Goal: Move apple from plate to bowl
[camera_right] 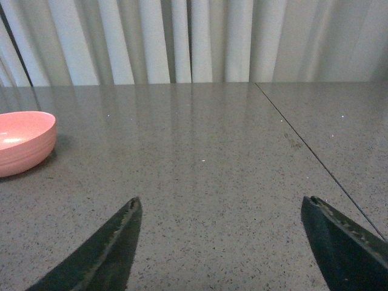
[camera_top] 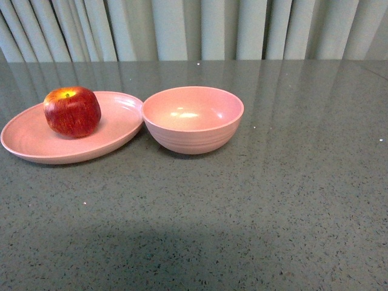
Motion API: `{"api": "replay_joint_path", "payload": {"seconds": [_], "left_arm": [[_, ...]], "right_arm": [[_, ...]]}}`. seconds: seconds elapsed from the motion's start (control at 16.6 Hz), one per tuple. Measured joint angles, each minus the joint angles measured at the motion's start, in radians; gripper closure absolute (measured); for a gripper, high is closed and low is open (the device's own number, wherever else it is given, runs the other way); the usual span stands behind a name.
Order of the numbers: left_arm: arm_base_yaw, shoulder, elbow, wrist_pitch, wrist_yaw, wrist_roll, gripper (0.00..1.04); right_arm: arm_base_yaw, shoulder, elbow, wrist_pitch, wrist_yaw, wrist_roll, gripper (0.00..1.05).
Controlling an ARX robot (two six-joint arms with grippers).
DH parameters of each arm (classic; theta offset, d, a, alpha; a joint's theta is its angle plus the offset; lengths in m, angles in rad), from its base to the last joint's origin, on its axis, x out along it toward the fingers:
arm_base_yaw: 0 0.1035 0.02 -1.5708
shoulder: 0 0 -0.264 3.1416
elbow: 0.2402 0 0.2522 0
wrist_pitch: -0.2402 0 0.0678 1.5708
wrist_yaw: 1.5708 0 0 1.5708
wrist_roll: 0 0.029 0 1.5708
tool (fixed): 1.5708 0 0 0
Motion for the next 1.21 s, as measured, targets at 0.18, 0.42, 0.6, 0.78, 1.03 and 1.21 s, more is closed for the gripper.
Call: {"api": "replay_joint_path", "payload": {"seconds": [0.18,0.42,0.6,0.78,1.03,1.21], "left_arm": [[0.000,0.000,0.000,0.000,0.000,0.000,0.07],[0.000,0.000,0.000,0.000,0.000,0.000,0.07],[0.000,0.000,0.000,0.000,0.000,0.000,0.07],[0.000,0.000,0.000,0.000,0.000,0.000,0.07],[0.005,0.285,0.159,-0.296,-0.074,-0.154,0.07],[0.042,0.380,0.237,-0.177,-0.012,-0.146,0.07]], "right_arm": [[0.000,0.000,0.000,0.000,0.000,0.000,0.07],[0.000,0.000,0.000,0.000,0.000,0.000,0.07],[0.000,0.000,0.000,0.000,0.000,0.000,0.07],[0.000,0.000,0.000,0.000,0.000,0.000,0.07],[0.000,0.000,0.000,-0.002,0.000,0.000,0.07],[0.000,0.000,0.000,0.001,0.000,0.000,0.07]]}}
